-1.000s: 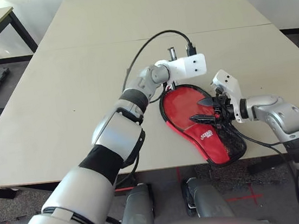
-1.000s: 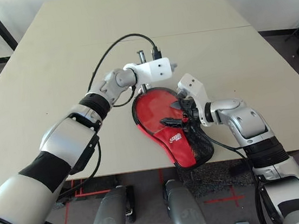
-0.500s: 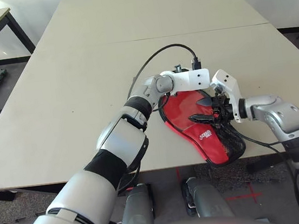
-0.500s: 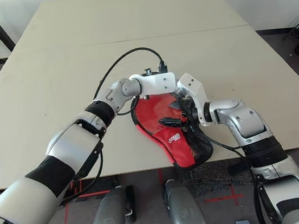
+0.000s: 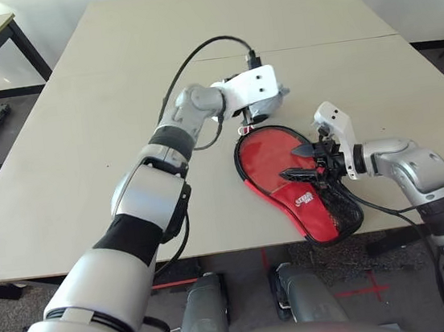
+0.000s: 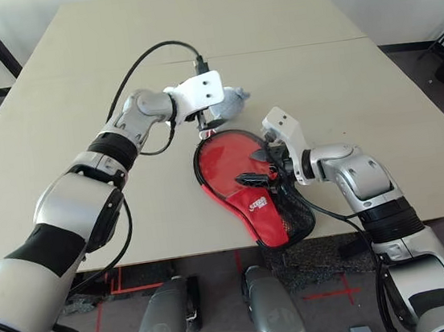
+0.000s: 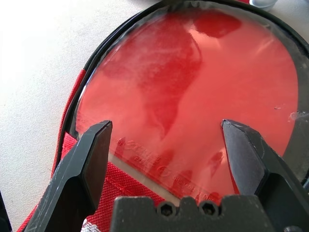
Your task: Store the ping-pong paddle in its case and zip it.
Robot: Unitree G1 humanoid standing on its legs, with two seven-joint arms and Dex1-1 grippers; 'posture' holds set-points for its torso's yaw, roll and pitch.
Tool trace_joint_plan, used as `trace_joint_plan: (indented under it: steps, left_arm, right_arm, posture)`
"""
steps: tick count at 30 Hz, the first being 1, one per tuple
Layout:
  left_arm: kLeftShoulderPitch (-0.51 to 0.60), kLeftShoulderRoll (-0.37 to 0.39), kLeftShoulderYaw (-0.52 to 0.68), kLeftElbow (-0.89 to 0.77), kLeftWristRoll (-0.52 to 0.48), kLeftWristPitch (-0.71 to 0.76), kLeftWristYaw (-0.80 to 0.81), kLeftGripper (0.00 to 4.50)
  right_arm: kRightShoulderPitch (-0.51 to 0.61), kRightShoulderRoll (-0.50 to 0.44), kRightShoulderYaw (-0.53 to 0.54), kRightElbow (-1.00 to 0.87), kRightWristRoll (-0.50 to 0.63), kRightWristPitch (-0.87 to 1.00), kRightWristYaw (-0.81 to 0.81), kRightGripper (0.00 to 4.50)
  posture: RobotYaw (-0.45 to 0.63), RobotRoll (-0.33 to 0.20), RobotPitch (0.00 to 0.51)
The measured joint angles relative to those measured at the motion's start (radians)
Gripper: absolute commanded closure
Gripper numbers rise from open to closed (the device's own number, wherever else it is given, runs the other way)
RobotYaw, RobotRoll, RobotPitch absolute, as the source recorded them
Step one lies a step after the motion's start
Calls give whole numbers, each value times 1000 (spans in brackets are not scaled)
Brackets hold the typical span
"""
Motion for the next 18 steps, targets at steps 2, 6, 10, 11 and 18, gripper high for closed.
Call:
trace_joint_plan:
  steps: [2,6,10,11,18]
  left_arm:
    - [46,4,3,-59,-25,53,-49,15]
    - [99,13,-8,-164,-38,106,-74,15]
    - [144,9,-20,-225,-52,154,-85,15]
    - [149,8,-25,-228,-53,161,-89,15]
    - [193,-8,-66,-266,-57,186,-90,15]
  right_arm:
    - [-12,-3,9,16,-6,-7,8,0]
    - [-24,-3,17,33,-13,-12,12,0]
    - [-25,-6,19,37,-13,-16,15,0]
    - [-25,-7,19,37,-13,-16,16,0]
    - [-24,-21,20,34,-13,-16,21,0]
  posture:
    - [33,0,78]
    - [29,0,80]
    - [20,0,83]
    - [18,0,86]
    - [15,0,99]
